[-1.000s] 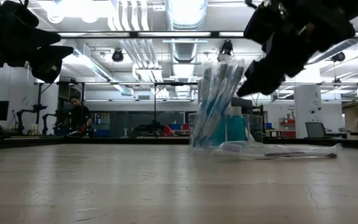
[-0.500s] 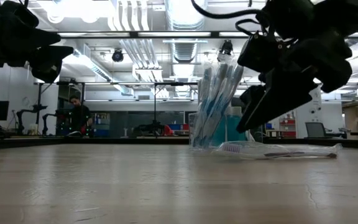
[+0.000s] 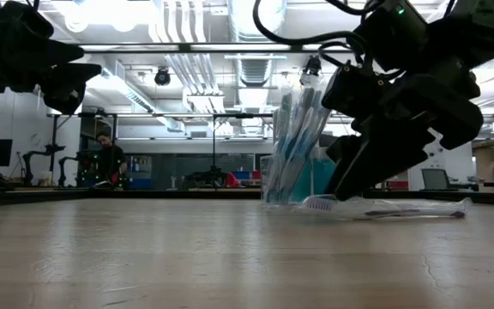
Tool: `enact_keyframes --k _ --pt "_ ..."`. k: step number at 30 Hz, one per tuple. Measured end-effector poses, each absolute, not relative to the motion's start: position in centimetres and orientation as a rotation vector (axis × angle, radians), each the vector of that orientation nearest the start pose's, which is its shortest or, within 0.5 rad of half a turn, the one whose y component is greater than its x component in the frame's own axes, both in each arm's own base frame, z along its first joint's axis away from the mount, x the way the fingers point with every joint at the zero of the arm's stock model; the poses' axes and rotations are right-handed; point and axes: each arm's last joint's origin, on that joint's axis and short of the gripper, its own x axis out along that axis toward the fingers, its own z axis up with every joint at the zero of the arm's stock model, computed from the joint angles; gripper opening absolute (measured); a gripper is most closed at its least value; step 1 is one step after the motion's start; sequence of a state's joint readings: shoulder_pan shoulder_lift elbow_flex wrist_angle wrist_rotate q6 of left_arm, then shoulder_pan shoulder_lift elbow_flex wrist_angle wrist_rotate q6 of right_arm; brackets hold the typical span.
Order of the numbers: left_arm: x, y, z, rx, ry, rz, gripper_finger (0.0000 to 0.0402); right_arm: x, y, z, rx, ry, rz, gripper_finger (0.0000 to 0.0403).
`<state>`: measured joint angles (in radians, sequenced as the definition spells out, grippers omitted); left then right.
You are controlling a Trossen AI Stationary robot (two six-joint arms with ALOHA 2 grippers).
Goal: Pick & Place toothbrushing station
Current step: Put the purple toothbrush into the transparent organizer
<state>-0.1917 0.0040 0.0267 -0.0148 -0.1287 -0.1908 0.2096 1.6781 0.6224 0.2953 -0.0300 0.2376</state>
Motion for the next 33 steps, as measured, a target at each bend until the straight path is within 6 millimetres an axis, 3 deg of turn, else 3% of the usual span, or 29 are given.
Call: enact_keyframes --k 8,24,33 --pt "9.5 -1.47 17.08 -0.192 -0.002 -0.064 0.017 28.52 6.19 11.58 0.175 0.777 0.138 0.0158" --pt "9.5 -1.48 17.09 -0.192 -0.002 -0.065 0.017 28.49 6.22 11.49 0.201 0.788 0.14 0.0019" --pt "9.5 -1.47 17.09 -0.192 -0.002 -0.065 0.017 28.49 6.23 11.9 0.199 0.77 0.147 0.0008"
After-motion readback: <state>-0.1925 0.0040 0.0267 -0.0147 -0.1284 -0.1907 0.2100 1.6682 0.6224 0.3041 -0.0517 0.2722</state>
